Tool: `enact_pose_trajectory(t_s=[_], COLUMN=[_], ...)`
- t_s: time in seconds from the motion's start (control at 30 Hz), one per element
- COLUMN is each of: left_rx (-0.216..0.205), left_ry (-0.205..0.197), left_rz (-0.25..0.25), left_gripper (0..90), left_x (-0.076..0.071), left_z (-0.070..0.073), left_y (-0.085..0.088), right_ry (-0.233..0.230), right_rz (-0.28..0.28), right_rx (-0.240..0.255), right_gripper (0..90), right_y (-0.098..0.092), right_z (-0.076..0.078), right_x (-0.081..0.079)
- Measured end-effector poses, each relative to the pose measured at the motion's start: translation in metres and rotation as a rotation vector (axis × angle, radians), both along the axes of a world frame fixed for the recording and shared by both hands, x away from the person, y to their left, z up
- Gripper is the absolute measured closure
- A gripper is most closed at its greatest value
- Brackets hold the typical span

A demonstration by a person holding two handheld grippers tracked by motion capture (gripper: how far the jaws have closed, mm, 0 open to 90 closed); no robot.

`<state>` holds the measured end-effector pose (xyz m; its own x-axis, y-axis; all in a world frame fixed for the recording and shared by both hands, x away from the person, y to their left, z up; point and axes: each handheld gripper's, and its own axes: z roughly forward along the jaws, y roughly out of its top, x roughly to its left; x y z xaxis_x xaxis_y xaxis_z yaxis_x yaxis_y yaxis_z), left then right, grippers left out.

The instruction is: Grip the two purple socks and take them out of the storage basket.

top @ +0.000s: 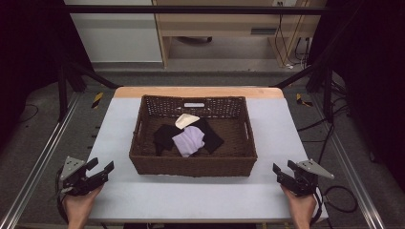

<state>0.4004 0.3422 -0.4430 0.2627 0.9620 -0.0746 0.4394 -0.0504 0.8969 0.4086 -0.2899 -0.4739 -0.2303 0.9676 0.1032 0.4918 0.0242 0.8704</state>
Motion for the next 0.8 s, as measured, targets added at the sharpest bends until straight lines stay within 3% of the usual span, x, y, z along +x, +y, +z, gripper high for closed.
enact_pose_trajectory(t_s=[0.47, 0.8], left_rx=[-0.082, -0.07], left_ry=[-0.048, -0.072], left_rz=[-0.006, -0.031], left_gripper=[33.5, 33.5], left_x=[-0.004, -0.004], left_z=[0.022, 0.035], left_y=[0.0, -0.007], right_ry=[-0.018, -0.036], right_rz=[0.025, 0.019], right_rx=[-0.023, -0.025], right_gripper=[37.1, 37.7], right_y=[0.007, 0.008], right_z=[0.003, 0.005], right_x=[-0.002, -0.002])
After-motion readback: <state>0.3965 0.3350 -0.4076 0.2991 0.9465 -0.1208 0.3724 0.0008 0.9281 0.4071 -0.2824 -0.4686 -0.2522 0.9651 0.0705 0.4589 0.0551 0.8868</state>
